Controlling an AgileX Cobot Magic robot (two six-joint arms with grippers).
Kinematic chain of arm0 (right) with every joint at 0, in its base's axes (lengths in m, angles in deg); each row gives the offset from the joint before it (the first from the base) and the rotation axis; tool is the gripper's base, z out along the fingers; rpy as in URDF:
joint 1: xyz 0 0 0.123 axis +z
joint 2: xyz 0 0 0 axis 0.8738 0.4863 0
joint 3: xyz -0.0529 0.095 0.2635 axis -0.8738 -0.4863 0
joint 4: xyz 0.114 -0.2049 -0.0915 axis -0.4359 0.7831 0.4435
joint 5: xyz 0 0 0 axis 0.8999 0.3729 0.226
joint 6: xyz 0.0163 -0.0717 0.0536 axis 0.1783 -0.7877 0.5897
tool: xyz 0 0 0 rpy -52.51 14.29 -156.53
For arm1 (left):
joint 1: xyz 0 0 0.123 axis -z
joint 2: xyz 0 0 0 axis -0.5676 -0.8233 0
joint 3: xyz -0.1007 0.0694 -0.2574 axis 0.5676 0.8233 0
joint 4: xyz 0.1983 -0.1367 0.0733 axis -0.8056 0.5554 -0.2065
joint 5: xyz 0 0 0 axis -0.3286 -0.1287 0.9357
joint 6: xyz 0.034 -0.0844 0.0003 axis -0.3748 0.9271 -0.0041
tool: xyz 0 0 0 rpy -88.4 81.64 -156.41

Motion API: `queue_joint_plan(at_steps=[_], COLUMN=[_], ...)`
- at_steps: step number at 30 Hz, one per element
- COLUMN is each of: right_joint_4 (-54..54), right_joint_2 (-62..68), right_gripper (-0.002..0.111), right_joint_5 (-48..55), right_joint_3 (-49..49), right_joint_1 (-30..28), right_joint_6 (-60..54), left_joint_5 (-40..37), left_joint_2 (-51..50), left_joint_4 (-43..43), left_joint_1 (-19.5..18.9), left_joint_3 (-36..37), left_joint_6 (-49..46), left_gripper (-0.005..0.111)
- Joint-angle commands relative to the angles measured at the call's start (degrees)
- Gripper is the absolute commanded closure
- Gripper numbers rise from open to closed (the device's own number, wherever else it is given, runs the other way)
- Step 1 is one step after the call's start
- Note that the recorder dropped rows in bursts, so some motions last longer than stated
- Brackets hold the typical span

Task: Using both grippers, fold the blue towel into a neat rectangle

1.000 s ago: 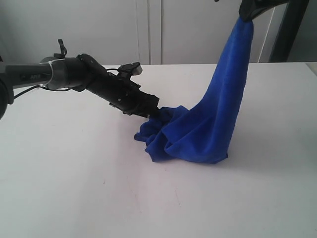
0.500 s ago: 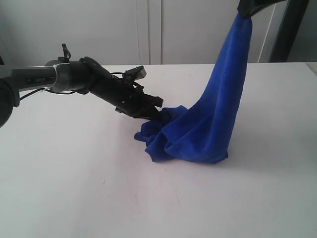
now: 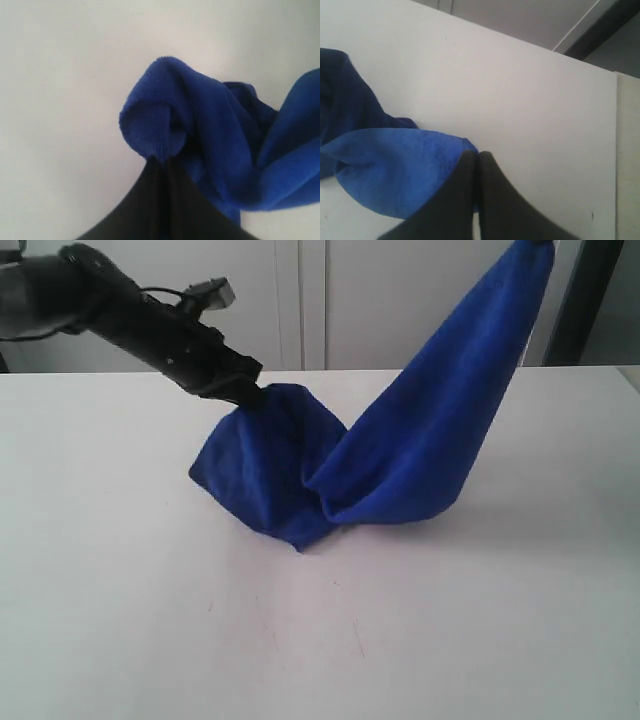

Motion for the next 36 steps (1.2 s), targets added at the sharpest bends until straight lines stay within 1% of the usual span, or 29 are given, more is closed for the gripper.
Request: queue_joint_plan(at_steps=[1, 5, 8, 14, 19, 26, 30, 33, 36], right_joint_4=[3.57, 7.75, 9.62, 13.91, 15.55, 16.24, 16.14, 14.81, 12.72], right_joint_2=[-2.48, -4.23, -5.15, -5.53, -5.53, -5.66, -5.66, -5.66, -5.66], right_gripper=[0.108, 0.108, 0.108, 0.108, 0.108, 0.108, 0.108, 0.108, 0.108], right_joint_5=[-0.05, 1.67, 3.08, 4.62, 4.62, 4.62, 4.62, 4.62, 4.25], right_joint_3=[-0.10, -0.10, -0.10, -0.10, -0.21, -1.23, -4.44, -6.64, -7.39], right_joint_1=[-0.66, -0.66, -0.66, -0.66, -0.66, -1.27, -3.60, -4.68, -4.68], right_joint_6=[2.11, 3.40, 3.50, 3.54, 3.77, 2.97, 2.71, 2.98, 2.97], left_joint_5=[-4.88, -9.19, -12.14, -17.02, -22.38, -26.80, -26.80, -26.80, -25.16], left_joint_2=[5.92, 10.77, 13.72, 17.80, 18.14, 18.14, 18.14, 18.14, 18.14], left_joint_4=[-9.12, -18.50, -21.04, -21.17, -21.17, -20.56, -20.56, -20.56, -20.89], left_joint_1=[-1.40, -1.54, -1.54, -1.54, -1.54, -1.32, -1.32, -0.59, 1.25], left_joint_3=[-0.15, -0.15, -0.04, -0.04, -0.04, 1.33, 1.33, 1.33, 1.33], left_joint_6=[2.64, 5.67, 6.66, 6.66, 6.55, 6.45, 6.45, 6.69, 6.69], left_gripper=[0.107, 0.107, 0.107, 0.107, 0.107, 0.107, 0.107, 0.107, 0.107])
